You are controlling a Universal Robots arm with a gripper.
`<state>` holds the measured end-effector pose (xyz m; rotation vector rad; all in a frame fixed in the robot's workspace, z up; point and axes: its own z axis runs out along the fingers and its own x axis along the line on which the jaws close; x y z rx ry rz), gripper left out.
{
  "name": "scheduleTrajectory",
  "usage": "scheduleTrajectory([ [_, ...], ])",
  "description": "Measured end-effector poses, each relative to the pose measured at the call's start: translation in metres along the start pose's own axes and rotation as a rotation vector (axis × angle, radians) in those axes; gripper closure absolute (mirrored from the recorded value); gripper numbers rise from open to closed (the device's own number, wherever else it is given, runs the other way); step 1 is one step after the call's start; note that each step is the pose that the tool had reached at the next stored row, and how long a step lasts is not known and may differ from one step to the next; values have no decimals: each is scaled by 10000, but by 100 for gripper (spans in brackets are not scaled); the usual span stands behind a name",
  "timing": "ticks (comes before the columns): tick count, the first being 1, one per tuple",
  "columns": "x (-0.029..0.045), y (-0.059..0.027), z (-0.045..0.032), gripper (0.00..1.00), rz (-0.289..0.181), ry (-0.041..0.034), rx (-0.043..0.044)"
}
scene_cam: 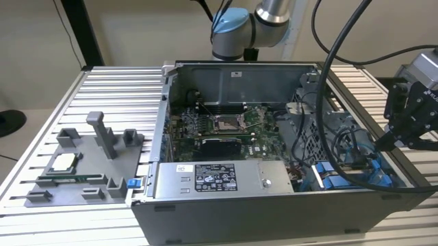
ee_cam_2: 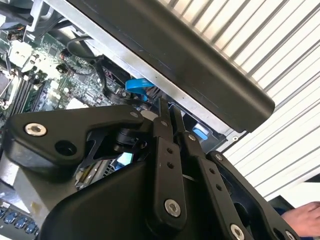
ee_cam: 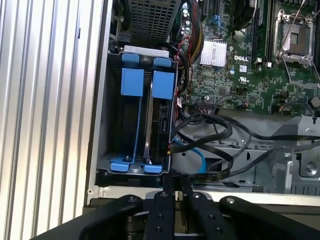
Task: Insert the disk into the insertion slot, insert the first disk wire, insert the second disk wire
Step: 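Insert the second disk wire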
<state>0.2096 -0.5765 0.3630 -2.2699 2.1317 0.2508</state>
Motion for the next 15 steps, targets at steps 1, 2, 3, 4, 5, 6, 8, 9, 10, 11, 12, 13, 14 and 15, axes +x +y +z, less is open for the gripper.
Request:
scheduleTrajectory([
  [1, -3, 3, -25, 100, 1, -1, 0],
  [2, -7, 8, -51, 100, -1, 0, 0],
  [3, -11, 19, -77, 100, -1, 3, 8],
  [4, -15, 36, -96, 100, -4, 3, 21],
  [5, -19, 57, -106, 100, -6, 1, 41],
  [6, -23, 84, -108, 100, -9, 2, 66],
  [8, -33, 138, -111, 100, -16, 9, 124],
  [9, -37, 169, -111, 100, -20, 11, 159],
  [10, -40, 194, -110, 100, -23, 13, 189],
  [11, -43, 221, -110, 100, -27, 16, 220],
  [12, -47, 249, -109, 100, -31, 18, 251],
  [13, -50, 277, -109, 100, -35, 20, 281],
  [14, -53, 304, -108, 100, -39, 22, 311],
  [15, -56, 330, -107, 100, -42, 23, 337],
])
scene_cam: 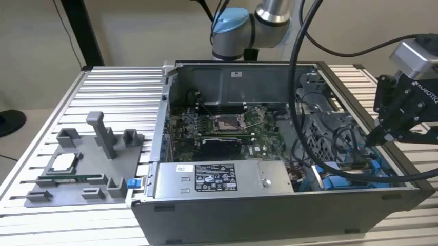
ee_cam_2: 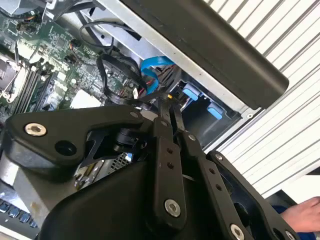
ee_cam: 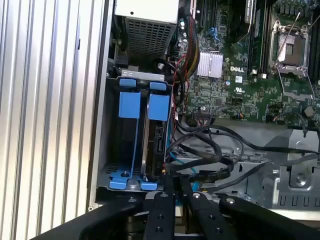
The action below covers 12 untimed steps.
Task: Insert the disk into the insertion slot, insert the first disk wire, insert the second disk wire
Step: 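Insert the second disk wire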
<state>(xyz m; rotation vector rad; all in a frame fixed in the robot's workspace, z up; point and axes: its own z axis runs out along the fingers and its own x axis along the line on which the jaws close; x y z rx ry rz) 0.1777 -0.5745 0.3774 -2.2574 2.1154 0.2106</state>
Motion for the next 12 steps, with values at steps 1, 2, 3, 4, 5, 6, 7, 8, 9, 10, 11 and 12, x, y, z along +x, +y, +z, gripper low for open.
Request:
scheduleTrajectory([
  [1, -2, 26, -1, 100, -3, 2, 26],
  [2, -5, 51, -1, 100, -7, 3, 51],
  [3, -7, 77, -3, 100, -10, 6, 77],
  [4, -8, 99, -3, 100, -13, 7, 99],
  [5, -10, 124, -4, 100, -16, 9, 121],
  [6, -12, 144, -6, 100, -17, 11, 139],
  [7, -13, 161, -6, 100, -19, 11, 154],
  [8, -14, 175, -5, 100, -20, 12, 167],
  [9, -14, 187, -4, 100, -23, 12, 185],
  [10, -13, 202, -3, 100, -25, 14, 204],
  [11, -10, 218, -2, 100, -28, 15, 222],
  [12, -6, 236, -2, 100, -31, 17, 245],
])
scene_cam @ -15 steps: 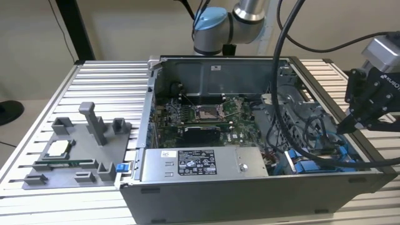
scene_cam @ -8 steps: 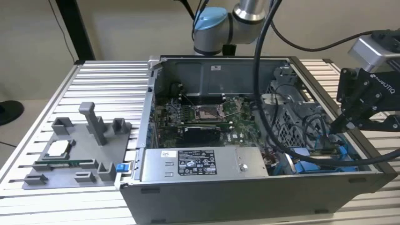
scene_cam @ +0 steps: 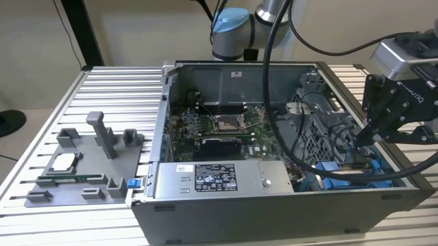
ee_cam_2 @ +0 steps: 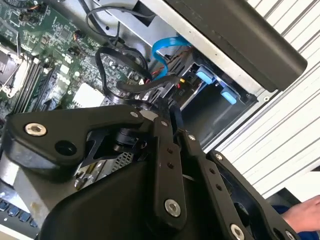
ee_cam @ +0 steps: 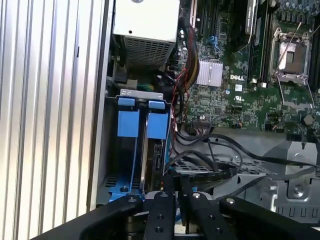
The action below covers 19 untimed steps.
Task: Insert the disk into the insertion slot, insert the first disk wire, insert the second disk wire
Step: 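Insert the second disk wire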
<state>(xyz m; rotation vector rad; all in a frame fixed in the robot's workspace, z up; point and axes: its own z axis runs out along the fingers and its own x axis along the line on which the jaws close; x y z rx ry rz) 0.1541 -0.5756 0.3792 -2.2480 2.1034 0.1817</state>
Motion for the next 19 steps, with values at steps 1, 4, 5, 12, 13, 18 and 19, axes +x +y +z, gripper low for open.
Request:
scheduleTrajectory([
  [1, 1, 21, 0, 100, -3, 2, 22],
  [4, 9, 78, 2, 100, -11, 7, 87],
  [5, 20, 93, 1, 100, -14, 9, 116],
  [12, 93, 157, 62, 100, -50, 29, 428],
  [13, 96, 163, 78, 100, -51, 33, 459],
  [18, 113, 175, 165, 100, -7, 44, 557],
  [19, 116, 175, 177, 100, 19, 46, 572],
])
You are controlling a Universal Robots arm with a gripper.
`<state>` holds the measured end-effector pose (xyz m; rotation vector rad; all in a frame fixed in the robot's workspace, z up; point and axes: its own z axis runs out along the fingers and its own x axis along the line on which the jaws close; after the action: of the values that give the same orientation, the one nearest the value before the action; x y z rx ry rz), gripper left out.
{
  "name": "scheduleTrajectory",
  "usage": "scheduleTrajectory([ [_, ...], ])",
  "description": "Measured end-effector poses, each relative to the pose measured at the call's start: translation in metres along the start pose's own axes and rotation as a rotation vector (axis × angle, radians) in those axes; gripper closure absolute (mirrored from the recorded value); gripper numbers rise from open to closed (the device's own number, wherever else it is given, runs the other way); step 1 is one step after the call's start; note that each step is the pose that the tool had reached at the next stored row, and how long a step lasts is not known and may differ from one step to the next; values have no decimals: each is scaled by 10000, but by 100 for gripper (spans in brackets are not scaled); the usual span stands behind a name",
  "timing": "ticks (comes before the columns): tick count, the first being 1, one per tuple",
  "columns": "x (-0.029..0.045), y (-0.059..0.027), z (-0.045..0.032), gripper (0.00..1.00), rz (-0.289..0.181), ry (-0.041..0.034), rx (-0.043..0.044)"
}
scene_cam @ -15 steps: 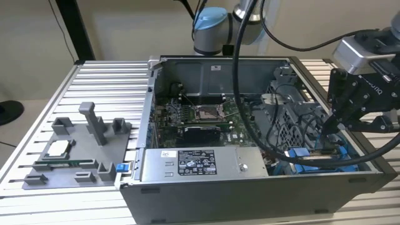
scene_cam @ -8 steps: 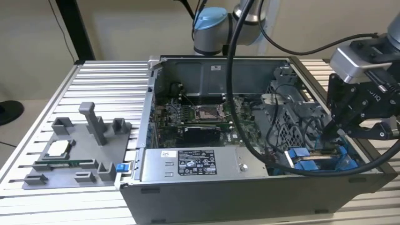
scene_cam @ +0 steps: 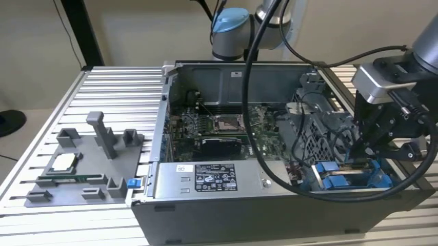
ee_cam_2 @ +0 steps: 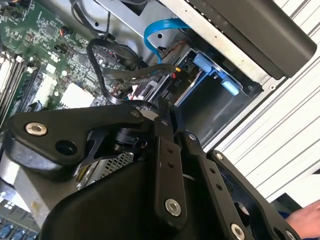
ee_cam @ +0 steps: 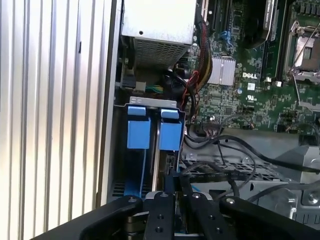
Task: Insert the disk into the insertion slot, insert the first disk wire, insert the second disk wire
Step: 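Insert the second disk wire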
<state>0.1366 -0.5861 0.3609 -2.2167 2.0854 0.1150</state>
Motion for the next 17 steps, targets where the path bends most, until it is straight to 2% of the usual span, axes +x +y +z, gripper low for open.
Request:
scheduleTrajectory([
  [5, 14, 3, 49, 100, 178, 7, 43],
  [17, 22, 4, 82, 100, 205, 7, 47],
])
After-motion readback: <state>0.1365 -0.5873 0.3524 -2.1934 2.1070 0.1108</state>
